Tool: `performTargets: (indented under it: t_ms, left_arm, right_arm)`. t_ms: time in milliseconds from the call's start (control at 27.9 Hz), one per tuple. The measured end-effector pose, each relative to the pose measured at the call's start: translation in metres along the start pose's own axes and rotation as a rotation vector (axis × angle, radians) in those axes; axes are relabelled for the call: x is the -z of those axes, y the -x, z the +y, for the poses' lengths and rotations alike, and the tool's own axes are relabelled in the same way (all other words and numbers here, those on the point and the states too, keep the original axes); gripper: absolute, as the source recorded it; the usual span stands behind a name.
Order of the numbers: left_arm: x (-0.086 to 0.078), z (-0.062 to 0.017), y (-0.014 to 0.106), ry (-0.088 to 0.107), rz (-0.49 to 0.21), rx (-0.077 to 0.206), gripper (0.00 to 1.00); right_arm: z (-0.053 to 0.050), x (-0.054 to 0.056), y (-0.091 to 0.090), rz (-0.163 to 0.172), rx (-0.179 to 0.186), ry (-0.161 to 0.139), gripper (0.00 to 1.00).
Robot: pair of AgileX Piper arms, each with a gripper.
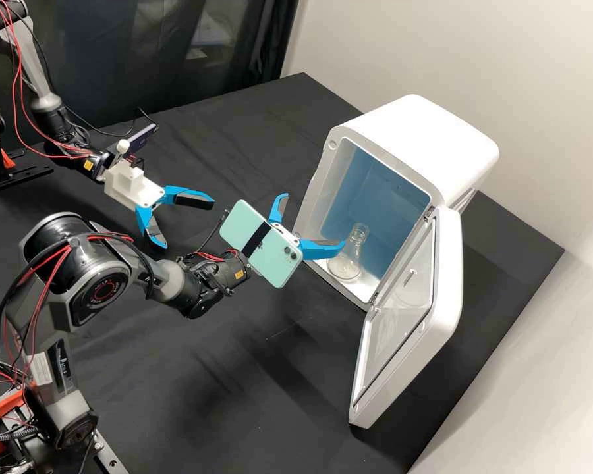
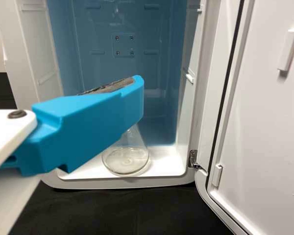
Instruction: Take the flask out of the incubator
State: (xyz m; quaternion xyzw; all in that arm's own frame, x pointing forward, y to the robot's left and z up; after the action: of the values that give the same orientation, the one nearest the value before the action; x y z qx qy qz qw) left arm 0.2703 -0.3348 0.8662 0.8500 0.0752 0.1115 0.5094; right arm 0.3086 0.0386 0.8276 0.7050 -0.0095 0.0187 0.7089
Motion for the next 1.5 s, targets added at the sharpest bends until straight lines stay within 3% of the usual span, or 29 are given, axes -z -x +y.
performTargets:
  t_ms: [179,429,787,1073,1288,1503]
  left_arm:
    - [0.008,0.0069,0.007,0.016,0.021,-0.022,1.00]
    - [0.008,0.0170,0.010,0.006,0.005,-0.080,1.00]
    - [0.007,0.0180,0.012,0.006,0.002,-0.086,1.00]
    - [0.006,0.0166,0.012,0.006,-0.001,-0.081,1.00]
    - [0.004,0.0150,0.013,0.005,-0.009,-0.074,1.00]
    - [0.002,0.0156,0.015,0.004,-0.016,-0.076,1.00]
  right_arm:
    - [0.000,0.000,0.000,0.000,0.000,0.000,1.00]
    - [0.000,0.000,0.000,0.000,0.000,0.000,1.00]
    - [-0.005,-0.005,-0.003,0.001,-0.004,0.000,1.00]
    - [-0.023,-0.020,-0.014,-0.048,0.037,0.002,1.00]
    - [-0.028,-0.026,-0.030,-0.060,0.035,0.012,1.00]
    - [-0.034,-0.032,-0.043,-0.103,0.039,0.026,1.00]
